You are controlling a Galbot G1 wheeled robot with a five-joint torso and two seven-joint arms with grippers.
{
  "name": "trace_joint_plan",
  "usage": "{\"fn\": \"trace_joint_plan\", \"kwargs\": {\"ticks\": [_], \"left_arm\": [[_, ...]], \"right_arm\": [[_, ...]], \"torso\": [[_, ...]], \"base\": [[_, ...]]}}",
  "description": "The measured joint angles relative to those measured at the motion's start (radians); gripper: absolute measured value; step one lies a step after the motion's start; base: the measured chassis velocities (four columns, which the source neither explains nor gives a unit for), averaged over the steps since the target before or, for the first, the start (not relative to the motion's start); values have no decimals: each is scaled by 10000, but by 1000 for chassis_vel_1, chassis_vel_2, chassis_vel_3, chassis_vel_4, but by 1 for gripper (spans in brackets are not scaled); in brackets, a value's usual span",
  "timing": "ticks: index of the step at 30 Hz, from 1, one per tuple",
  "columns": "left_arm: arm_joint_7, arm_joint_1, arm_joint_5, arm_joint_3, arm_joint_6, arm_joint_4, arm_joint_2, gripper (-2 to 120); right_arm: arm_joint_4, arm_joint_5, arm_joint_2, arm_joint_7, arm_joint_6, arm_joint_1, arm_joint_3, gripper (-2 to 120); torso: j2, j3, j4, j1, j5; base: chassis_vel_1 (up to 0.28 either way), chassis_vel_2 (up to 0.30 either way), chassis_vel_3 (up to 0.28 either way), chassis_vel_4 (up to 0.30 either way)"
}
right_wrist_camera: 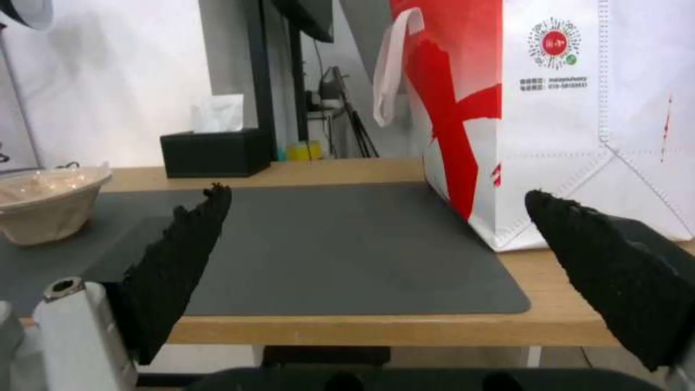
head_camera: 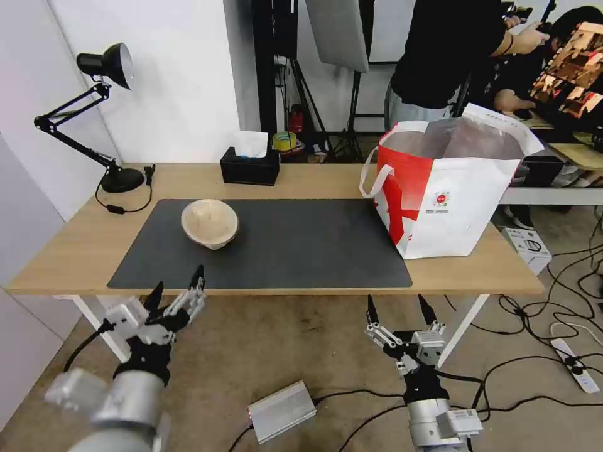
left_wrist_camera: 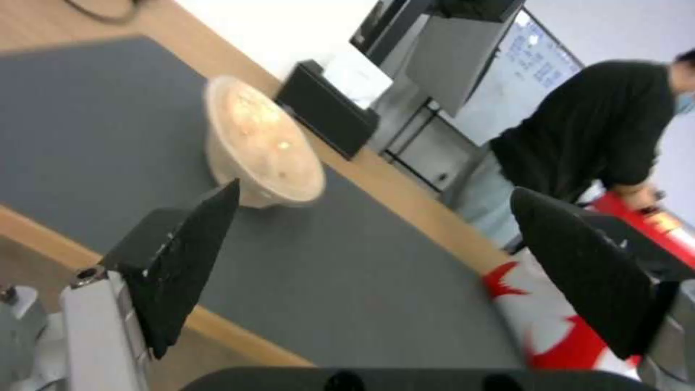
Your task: Pick up the trash from the table and place it into the takeout bag.
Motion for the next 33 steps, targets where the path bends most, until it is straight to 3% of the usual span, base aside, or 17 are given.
{"fn": "trace_joint_plan", "kwargs": {"ticks": [2,10,15,22,24,33], "left_arm": [[-116,-132,-322,-32,34,0,74,100],[-1752,-1644,-4153,-269,203,460,874,100],[-2567,-2524,-5551,-222,214,895,1197,100],[-3455,-3791,-6759,-75,215,1553,1609,100],[-3884,-4467,-7268,13,232,2057,1879,100],[-4397,-5394,-7650,197,255,3025,2289,100]], "right_arm": [[1,0,0,0,0,0,0,100],[1,5,0,0,-1,0,0,100],[1,6,-1,1,-1,0,0,100],[2,6,0,0,0,1,0,100],[2,6,-1,0,-1,1,0,100],[2,6,-1,0,-1,1,0,100]], "torso": [[1,0,1,0,0],[0,0,1,0,0],[0,0,1,0,-1],[0,1,0,0,0],[0,1,0,1,0],[0,1,1,0,0]], "base": [[0,0,0,0],[0,0,0,0],[0,0,0,0],[0,0,0,0],[0,0,0,0],[0,0,0,0]]}}
